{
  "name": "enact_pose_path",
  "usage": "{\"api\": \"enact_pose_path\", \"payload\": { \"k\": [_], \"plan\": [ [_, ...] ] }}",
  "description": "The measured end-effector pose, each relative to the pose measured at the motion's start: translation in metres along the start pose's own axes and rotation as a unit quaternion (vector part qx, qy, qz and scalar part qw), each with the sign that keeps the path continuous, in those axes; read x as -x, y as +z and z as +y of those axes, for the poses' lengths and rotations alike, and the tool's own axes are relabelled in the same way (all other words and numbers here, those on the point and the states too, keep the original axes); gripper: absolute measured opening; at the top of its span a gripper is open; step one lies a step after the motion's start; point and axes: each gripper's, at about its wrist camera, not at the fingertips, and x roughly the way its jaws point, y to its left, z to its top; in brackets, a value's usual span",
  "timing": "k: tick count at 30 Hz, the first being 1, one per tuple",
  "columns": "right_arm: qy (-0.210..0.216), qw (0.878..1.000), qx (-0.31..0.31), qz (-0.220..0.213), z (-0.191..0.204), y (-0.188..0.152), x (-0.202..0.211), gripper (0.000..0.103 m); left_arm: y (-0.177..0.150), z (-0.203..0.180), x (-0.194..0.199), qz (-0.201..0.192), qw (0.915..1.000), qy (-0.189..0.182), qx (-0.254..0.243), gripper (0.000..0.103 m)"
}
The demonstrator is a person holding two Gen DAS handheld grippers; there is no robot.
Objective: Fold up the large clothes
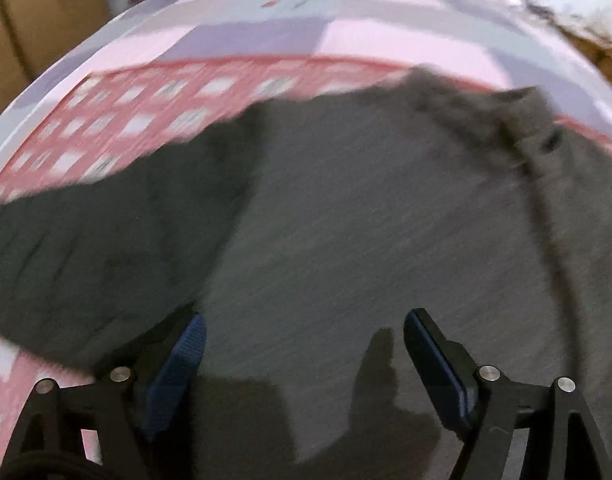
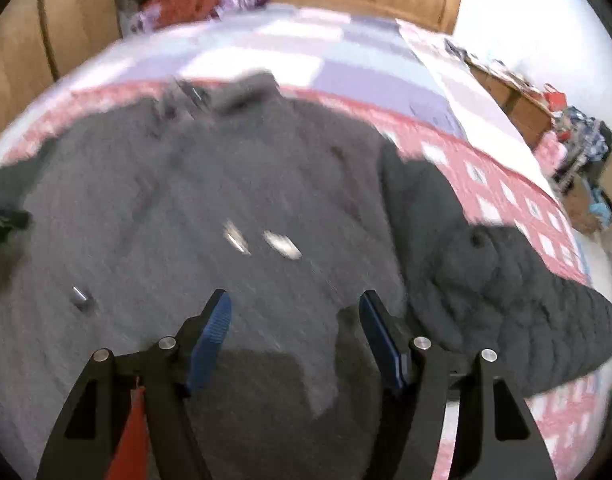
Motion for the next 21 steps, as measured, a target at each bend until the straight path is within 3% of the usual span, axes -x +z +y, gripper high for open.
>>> {"api": "enact_pose_path", "payload": {
  "k": [5, 9, 12, 14, 18, 21],
  "plan": [
    [0.017, 0.999, 0.017, 0.021, 0.020, 0.036, -0.031, 0.071, 0.028, -0.046, -0.018, 0.001, 0.9985, -0.025, -0.048, 0.086],
    [-0.012, 0.999, 0.020, 0.043, 0.002, 0.047, -0.056, 0.071, 0.036, -0.029, -0.052, 0.042, 0.9979, 0.022, -0.045, 0.086],
    [-0.031, 0.997, 0.000, 0.066, -0.046, 0.041, -0.070, 0.071, 0.027, 0.014, -0.065, 0.058, 0.9980, 0.026, -0.006, 0.088],
    [-0.048, 0.997, -0.023, 0.064, -0.082, 0.032, -0.066, 0.071, 0.022, 0.024, -0.061, 0.047, 0.9977, 0.044, -0.021, 0.093],
    [-0.074, 0.993, -0.075, 0.056, -0.130, 0.015, -0.054, 0.071, 0.023, 0.015, -0.052, 0.043, 0.9970, 0.060, -0.026, 0.092],
    [-0.061, 0.993, -0.089, 0.053, -0.149, 0.004, -0.046, 0.071, 0.028, -0.012, -0.037, 0.019, 0.9989, 0.029, -0.030, 0.092]
  ]
}}
